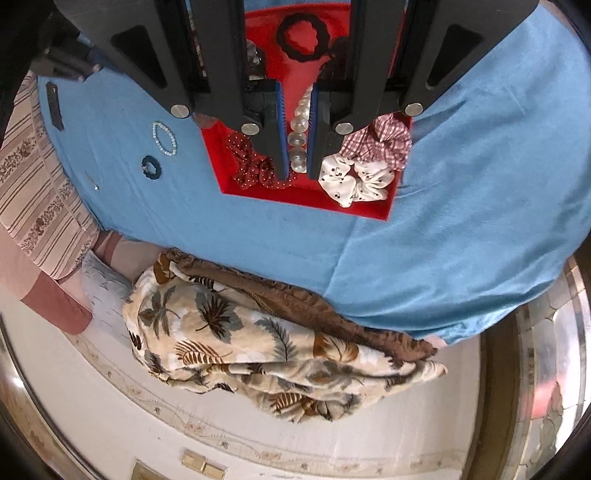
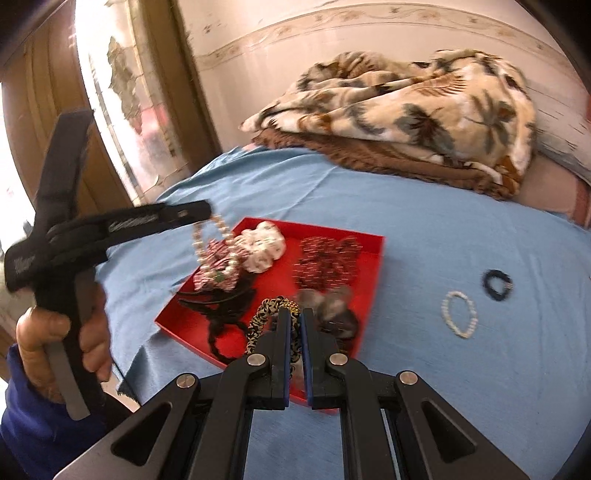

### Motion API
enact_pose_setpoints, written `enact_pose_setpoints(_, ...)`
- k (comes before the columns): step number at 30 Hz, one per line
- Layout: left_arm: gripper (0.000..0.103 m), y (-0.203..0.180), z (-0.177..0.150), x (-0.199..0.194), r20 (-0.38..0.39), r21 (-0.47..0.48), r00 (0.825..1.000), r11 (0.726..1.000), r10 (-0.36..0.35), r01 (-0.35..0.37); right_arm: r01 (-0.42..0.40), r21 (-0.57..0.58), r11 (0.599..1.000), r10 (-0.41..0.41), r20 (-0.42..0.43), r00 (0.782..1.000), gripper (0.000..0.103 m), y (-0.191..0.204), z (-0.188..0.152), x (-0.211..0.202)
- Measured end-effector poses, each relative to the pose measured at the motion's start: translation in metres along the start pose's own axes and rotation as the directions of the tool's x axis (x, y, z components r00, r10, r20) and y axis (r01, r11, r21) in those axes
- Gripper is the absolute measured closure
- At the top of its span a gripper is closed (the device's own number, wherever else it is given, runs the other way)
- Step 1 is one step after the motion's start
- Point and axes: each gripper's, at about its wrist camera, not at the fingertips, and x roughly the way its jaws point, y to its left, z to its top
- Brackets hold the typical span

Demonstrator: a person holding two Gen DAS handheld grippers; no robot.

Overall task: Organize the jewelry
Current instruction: 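Carry the pearl bracelet and leopard hair tie into the red tray and release both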

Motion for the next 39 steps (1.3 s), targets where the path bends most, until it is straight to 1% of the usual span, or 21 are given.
enact_pose_setpoints(3, 0.094, 0.000, 0.006, 0.014, -0.022, 0.011, 1.000, 1.000, -0.019, 0.020, -0.018, -0.014, 1.000, 0.018, -0.015, 1.000, 0.097, 0.011, 0.002, 0.016)
enact_pose_setpoints(6, 0.094, -0.001, 0.015, 0.035, -0.050, 0.008, 0.997, 0.998, -0.060, 0.060, -0.029, -0.015, 0.999, 0.029, -0.026, 0.999, 0.097, 0.017, 0.004, 0.030)
enact_pose_setpoints(8, 0.094, -0.002, 0.019, 0.048, -0.075, 0.006, 0.993, 0.996, -0.086, 0.087, -0.026, -0.020, 0.999, 0.025, -0.035, 0.999, 0.097, 0.020, 0.006, 0.040)
enact_pose_setpoints(13, 0.094, -0.003, 0.025, 0.081, -0.137, 0.009, 0.984, 0.993, -0.113, 0.115, -0.027, -0.018, 0.999, 0.025, -0.057, 0.998, 0.097, 0.021, 0.010, 0.065)
enact_pose_setpoints(17, 0.094, -0.004, 0.026, 0.107, -0.177, 0.027, 0.980, 0.995, -0.091, 0.097, -0.024, -0.010, 1.000, 0.023, -0.088, 0.996, 0.097, 0.017, 0.009, 0.088)
enact_pose_setpoints(19, 0.094, -0.003, 0.027, 0.114, -0.186, 0.034, 0.979, 0.996, -0.080, 0.088, -0.023, 0.000, 1.000, 0.023, -0.101, 0.995, 0.097, 0.014, 0.008, 0.096)
enact_pose_setpoints(23, 0.094, 0.000, 0.024, 0.126, -0.209, 0.051, 0.977, 0.997, -0.044, 0.056, 0.004, 0.009, 1.000, -0.003, -0.110, 0.994, 0.097, 0.008, 0.009, 0.110)
enact_pose_setpoints(25, 0.094, 0.005, 0.023, 0.129, -0.219, 0.037, 0.975, 0.998, -0.039, 0.048, 0.025, 0.016, 1.000, -0.023, -0.113, 0.993, 0.097, 0.004, 0.010, 0.117)
enact_pose_setpoints(28, 0.094, 0.011, 0.023, 0.130, -0.219, 0.021, 0.975, 0.999, -0.032, 0.038, 0.033, 0.036, 0.999, -0.029, -0.124, 0.992, 0.097, 0.000, 0.011, 0.124)
enact_pose_setpoints(31, 0.094, 0.015, 0.023, 0.131, -0.219, 0.008, 0.975, 1.000, -0.023, 0.026, 0.044, 0.029, 0.999, -0.041, -0.121, 0.992, 0.097, 0.000, 0.012, 0.127)
enact_pose_setpoints(35, 0.094, 0.014, 0.020, 0.132, -0.225, 0.016, 0.974, 1.000, 0.001, 0.003, 0.074, 0.011, 0.997, -0.072, -0.108, 0.991, 0.097, 0.001, 0.013, 0.127)
enact_pose_setpoints(37, 0.094, 0.014, 0.020, 0.131, -0.218, 0.021, 0.976, 1.000, 0.015, -0.011, 0.076, 0.016, 0.997, -0.074, -0.109, 0.991, 0.096, -0.001, 0.014, 0.128)
enact_pose_setpoints(39, 0.091, 0.015, 0.021, 0.128, -0.219, 0.013, 0.976, 1.000, -0.005, 0.008, 0.065, 0.020, 0.998, -0.062, -0.114, 0.992, 0.096, -0.001, 0.014, 0.127)
